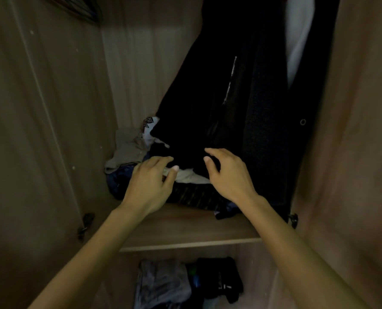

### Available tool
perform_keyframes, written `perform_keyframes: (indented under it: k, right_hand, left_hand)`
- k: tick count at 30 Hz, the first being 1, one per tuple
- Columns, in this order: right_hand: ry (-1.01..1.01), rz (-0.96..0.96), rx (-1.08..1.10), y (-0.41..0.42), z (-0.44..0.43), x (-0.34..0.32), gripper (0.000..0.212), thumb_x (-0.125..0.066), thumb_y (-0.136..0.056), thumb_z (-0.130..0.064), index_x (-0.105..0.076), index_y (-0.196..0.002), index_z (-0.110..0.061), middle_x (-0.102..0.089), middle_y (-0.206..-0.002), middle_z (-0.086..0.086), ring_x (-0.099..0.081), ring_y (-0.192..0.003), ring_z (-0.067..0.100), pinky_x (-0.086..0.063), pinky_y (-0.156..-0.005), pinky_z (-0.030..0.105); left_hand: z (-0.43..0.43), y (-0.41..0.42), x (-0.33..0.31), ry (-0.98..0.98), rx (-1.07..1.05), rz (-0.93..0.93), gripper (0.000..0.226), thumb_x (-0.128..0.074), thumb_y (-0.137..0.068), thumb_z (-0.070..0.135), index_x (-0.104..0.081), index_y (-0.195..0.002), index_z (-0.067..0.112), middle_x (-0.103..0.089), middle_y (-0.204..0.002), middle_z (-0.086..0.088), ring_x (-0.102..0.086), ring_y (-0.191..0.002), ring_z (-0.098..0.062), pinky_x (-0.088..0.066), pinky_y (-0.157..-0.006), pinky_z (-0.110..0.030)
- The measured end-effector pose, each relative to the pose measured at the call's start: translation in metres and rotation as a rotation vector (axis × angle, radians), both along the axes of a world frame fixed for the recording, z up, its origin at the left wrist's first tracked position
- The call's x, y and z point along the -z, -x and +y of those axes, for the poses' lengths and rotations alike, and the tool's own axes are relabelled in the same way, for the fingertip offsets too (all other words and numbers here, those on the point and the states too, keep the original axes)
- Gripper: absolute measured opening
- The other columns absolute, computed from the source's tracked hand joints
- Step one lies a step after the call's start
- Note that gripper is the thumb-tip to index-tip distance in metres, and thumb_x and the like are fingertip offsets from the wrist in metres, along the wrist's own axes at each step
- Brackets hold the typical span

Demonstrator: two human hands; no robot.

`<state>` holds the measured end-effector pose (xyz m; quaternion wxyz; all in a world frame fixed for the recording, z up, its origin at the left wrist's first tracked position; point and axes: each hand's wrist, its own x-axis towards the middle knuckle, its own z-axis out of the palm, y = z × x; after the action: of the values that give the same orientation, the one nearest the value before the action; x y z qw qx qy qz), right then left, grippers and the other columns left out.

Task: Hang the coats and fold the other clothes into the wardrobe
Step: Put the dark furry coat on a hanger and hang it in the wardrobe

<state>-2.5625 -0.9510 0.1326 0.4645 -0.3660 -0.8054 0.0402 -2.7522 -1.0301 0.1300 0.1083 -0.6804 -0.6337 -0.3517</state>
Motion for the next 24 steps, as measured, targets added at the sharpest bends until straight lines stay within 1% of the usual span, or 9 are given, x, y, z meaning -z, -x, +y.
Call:
perform_keyframes:
  k: [2,5,10,12,14,17,19,22,24]
  right_hand:
    - [-0.002,-0.003,0.017,-0.007,-0.023,0.007,0.035,-0.049,-0.098,-0.029,-0.058,-0.129,-0.015,-0.059,-0.128,0.001,-0.058,-0.112,0.015,-0.044,-0.091,0.020]
    - [0.034,0.015,0.067,-0.019,-0.065,0.027,0.034,-0.048,-0.098,-0.031,-0.059,-0.127,-0.017,-0.060,-0.126,-0.001,-0.059,-0.109,0.011,-0.042,-0.088,0.015]
    - [0.113,0.048,0.214,-0.047,-0.146,0.086,0.030,-0.050,-0.097,-0.028,-0.063,-0.121,-0.018,-0.064,-0.119,-0.002,-0.062,-0.101,0.013,-0.050,-0.086,0.024]
    - [0.159,0.069,0.259,-0.061,-0.180,0.115,0.027,-0.053,-0.096,-0.024,-0.065,-0.118,-0.016,-0.065,-0.116,0.000,-0.064,-0.096,0.014,-0.048,-0.084,0.020]
    - [0.217,0.039,0.324,-0.077,-0.217,0.139,0.028,-0.052,-0.095,-0.026,-0.066,-0.117,-0.015,-0.066,-0.116,0.001,-0.063,-0.099,0.015,-0.044,-0.088,0.016]
    - [0.283,-0.004,0.431,-0.108,-0.277,0.163,0.030,-0.050,-0.095,-0.031,-0.065,-0.116,-0.016,-0.067,-0.116,0.001,-0.063,-0.102,0.017,-0.047,-0.091,0.026]
    - [0.296,-0.014,0.528,-0.138,-0.319,0.170,0.026,-0.053,-0.094,-0.026,-0.067,-0.113,-0.015,-0.069,-0.112,0.001,-0.064,-0.097,0.017,-0.048,-0.087,0.026]
    - [0.294,-0.005,0.672,-0.184,-0.370,0.179,0.021,-0.057,-0.091,-0.023,-0.069,-0.106,-0.013,-0.071,-0.104,0.003,-0.066,-0.089,0.022,-0.051,-0.080,0.029]
    - [0.311,0.027,0.767,-0.220,-0.407,0.187,0.023,-0.055,-0.091,-0.025,-0.069,-0.106,-0.014,-0.070,-0.104,0.004,-0.067,-0.090,0.023,-0.051,-0.081,0.032]
  left_hand:
    - [-0.021,-0.003,0.010,0.002,0.028,-0.016,0.056,-0.030,-0.093,0.051,-0.049,-0.134,0.017,-0.054,-0.132,-0.003,-0.047,-0.122,-0.021,-0.037,-0.103,-0.041]
    - [-0.056,-0.009,0.028,0.025,0.075,-0.016,0.059,-0.025,-0.092,0.055,-0.050,-0.131,0.018,-0.055,-0.129,-0.001,-0.048,-0.122,-0.020,-0.036,-0.102,-0.038]
    - [-0.115,-0.031,0.070,0.098,0.199,-0.029,0.061,-0.022,-0.092,0.056,-0.052,-0.130,0.019,-0.054,-0.130,-0.001,-0.047,-0.122,-0.020,-0.034,-0.101,-0.038]
    - [-0.135,-0.045,0.089,0.120,0.256,-0.002,0.061,-0.021,-0.092,0.055,-0.053,-0.129,0.019,-0.055,-0.128,-0.001,-0.049,-0.119,-0.022,-0.033,-0.098,-0.037]
    - [-0.155,-0.065,0.107,0.149,0.320,0.003,0.061,-0.022,-0.091,0.055,-0.054,-0.128,0.018,-0.056,-0.126,-0.003,-0.050,-0.115,-0.025,-0.035,-0.096,-0.037]
    - [-0.185,-0.104,0.129,0.214,0.421,-0.023,0.055,-0.027,-0.093,0.052,-0.055,-0.126,0.017,-0.057,-0.125,-0.005,-0.051,-0.114,-0.028,-0.035,-0.095,-0.038]
    - [-0.206,-0.139,0.140,0.253,0.517,-0.031,0.050,-0.031,-0.094,0.047,-0.056,-0.125,0.017,-0.058,-0.125,-0.005,-0.052,-0.114,-0.028,-0.035,-0.097,-0.039]
    - [-0.235,-0.187,0.156,0.292,0.653,-0.023,0.053,-0.029,-0.094,0.048,-0.057,-0.123,0.014,-0.060,-0.123,-0.007,-0.054,-0.113,-0.028,-0.039,-0.099,-0.042]
    - [-0.259,-0.224,0.165,0.301,0.745,0.000,0.056,-0.028,-0.092,0.050,-0.059,-0.122,0.014,-0.061,-0.122,-0.008,-0.056,-0.113,-0.028,-0.040,-0.098,-0.041]
